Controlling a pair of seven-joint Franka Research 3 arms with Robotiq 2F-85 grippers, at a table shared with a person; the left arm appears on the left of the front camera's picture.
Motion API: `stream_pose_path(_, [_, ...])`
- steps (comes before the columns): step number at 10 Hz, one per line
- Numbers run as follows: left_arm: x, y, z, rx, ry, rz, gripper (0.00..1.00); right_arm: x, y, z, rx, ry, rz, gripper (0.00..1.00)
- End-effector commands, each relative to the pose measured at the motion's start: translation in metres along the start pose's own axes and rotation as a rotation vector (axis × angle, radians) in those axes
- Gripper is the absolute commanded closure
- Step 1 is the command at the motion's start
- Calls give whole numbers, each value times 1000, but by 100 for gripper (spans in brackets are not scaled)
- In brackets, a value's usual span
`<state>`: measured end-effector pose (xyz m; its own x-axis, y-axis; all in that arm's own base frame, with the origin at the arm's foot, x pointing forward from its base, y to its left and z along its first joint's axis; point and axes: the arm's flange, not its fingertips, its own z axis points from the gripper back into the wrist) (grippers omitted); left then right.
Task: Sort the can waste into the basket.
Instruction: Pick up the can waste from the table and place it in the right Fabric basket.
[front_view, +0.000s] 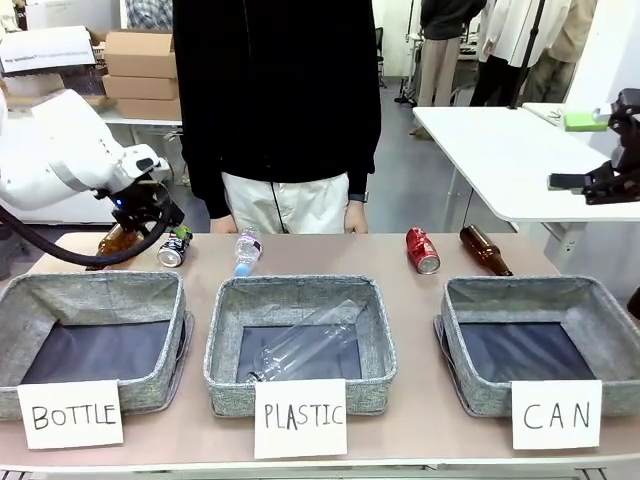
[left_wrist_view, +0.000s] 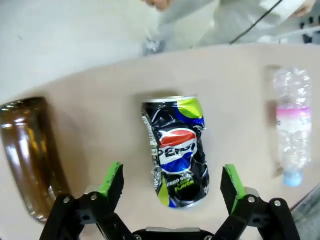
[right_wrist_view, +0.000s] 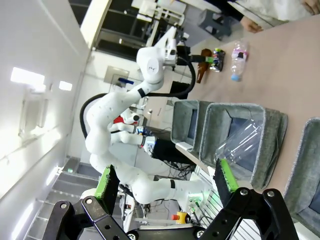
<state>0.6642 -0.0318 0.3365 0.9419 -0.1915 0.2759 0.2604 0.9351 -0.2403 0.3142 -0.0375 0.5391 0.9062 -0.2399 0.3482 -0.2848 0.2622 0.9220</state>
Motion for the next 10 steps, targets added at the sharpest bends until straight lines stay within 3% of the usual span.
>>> stream_pose_path(1, [9,1,-8,-2,47,20,0,4,1,-2,22,-10,29,0])
stream_pose_path(4, [5,-7,-31,9,71,-9,0,4,1,-2,22,-10,29,0])
stream_pose_path(5, [5,-9,-34,21,65,-10,17,4,1,-2,22,-10,29,0])
stream_pose_path(6, [4,-10,-36,21,53,-8,60,4,1,-2,22,-10,29,0])
stream_pose_path(7, [4,-11,-35,27,49,-16,75,4,1,-2,22,-10,29,0])
stream_pose_path(8, [4,-11,-33,35,41,-20,100,4,1,-2,22,-10,29,0])
stream_pose_path(10, [4,-12,-31,36,32,-20,100,4,1,-2,22,-10,29,0])
